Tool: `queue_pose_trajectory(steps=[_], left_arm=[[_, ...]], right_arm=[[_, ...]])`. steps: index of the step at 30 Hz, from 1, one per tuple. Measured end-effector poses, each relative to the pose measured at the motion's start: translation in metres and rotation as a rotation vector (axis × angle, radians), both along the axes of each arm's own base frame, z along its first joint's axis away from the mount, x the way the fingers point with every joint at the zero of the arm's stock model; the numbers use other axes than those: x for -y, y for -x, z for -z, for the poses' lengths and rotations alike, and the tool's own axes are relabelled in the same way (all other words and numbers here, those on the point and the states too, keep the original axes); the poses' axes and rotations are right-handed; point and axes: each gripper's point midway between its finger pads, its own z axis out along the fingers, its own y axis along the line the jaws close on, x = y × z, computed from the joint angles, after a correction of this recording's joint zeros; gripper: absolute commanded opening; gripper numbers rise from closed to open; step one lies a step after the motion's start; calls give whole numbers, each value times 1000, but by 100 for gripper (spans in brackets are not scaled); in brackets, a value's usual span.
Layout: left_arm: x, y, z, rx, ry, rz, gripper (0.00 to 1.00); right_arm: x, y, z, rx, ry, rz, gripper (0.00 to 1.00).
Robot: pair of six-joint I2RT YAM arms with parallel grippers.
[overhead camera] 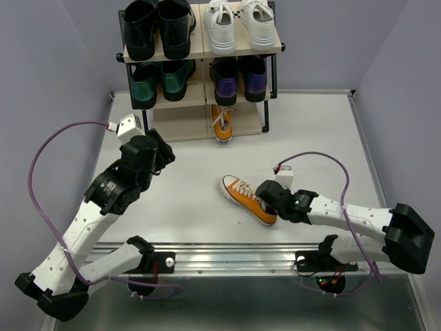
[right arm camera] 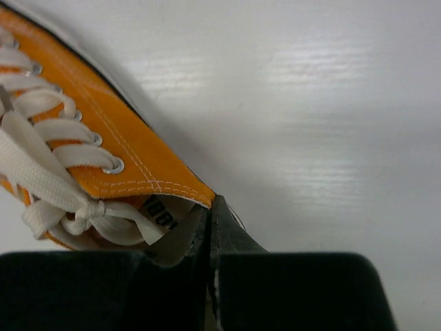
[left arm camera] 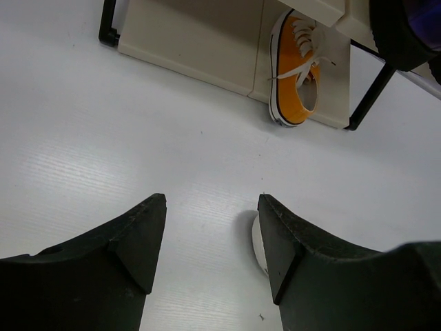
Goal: Place and organize the shoes onto the shoe shelf
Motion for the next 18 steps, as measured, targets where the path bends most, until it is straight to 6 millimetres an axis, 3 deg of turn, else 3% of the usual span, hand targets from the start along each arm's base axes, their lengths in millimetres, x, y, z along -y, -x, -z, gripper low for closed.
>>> queue_pose_trajectory(steps=[6, 10, 13, 18], left_arm=[[3, -2, 0, 0, 4, 7, 67], [3, -2, 0, 2, 4, 10, 67], [4, -3, -1, 4, 5, 11, 67], [4, -3, -1, 4, 2, 12, 67]], right_arm=[[36, -45, -17, 48, -23, 153, 1], [49, -77, -42, 93, -41, 231, 1], [46, -104, -55, 116, -55, 256, 1], [32, -133, -55, 113, -56, 237, 1]])
